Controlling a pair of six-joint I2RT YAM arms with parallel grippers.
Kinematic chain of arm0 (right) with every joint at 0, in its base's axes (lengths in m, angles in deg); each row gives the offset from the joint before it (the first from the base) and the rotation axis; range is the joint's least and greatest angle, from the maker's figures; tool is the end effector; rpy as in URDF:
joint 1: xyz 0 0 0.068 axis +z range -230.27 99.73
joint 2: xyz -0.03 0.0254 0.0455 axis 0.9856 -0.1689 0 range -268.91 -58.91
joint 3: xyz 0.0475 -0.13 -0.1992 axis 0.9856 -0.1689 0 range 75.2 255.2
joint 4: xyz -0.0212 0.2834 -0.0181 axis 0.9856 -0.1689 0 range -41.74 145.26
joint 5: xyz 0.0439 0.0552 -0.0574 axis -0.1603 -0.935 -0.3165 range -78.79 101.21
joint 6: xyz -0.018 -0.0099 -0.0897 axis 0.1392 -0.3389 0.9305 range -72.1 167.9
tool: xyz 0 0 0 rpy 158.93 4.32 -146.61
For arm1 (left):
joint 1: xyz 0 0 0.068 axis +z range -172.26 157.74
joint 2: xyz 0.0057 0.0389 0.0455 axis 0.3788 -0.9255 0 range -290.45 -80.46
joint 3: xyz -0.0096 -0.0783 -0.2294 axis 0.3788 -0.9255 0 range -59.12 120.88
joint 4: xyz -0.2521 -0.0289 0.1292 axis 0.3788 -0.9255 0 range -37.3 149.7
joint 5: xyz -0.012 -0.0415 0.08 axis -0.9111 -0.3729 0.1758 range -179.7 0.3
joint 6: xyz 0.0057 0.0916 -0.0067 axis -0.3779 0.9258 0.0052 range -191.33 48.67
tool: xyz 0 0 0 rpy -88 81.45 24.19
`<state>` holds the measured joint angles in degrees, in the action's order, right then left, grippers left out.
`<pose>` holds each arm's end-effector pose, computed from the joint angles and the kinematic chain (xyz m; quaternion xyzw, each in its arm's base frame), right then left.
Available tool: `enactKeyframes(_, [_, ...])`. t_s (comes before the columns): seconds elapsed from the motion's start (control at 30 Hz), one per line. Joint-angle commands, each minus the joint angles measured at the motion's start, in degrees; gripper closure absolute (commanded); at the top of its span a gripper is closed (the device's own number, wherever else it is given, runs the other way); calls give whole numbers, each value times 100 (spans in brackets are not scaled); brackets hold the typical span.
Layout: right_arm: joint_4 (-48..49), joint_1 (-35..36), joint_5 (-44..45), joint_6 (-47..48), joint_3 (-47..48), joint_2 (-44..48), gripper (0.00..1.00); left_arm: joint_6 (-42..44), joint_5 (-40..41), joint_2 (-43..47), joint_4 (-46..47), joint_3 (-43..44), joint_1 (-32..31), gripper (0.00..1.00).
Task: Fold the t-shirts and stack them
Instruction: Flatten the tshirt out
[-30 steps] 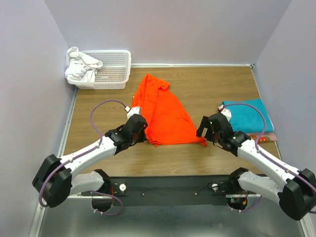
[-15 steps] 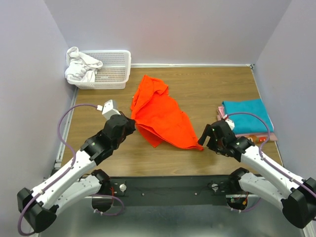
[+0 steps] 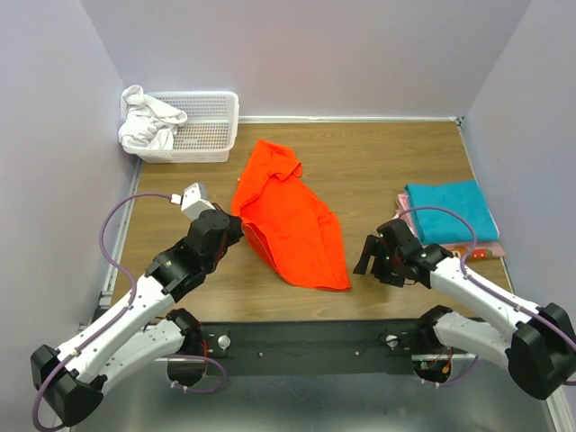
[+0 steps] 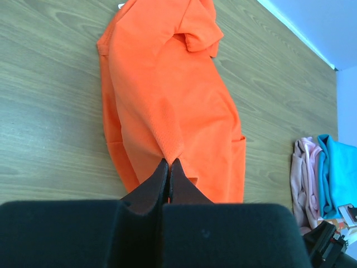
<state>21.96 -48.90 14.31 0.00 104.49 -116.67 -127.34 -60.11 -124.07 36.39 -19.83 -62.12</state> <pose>0.2035 0.1188 0.0965 0.1459 0.9584 0.1353 0.2045 0.2213 -0.1317 0.2458 -0.2471 0.8004 -0.2252 0.4975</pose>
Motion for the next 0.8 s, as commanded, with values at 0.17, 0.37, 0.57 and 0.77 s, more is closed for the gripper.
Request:
enactKeyframes(0.17, [482,430,-1250,202,-21,-394,17,-86,223,37,-42,-193,39,100])
enactKeyframes(0.37, [588,703,-1179,26,23,-710,30,-86,215,152,-16,-281,48,100])
enactKeyframes(0.57, [772,800,-1127,-35,14,-1071,45,-103,197,187,-33,-360,57,100])
enactKeyframes(0.77, [1009,826,-1162,-79,32,-1325,51,-103,162,309,-16,-457,57,100])
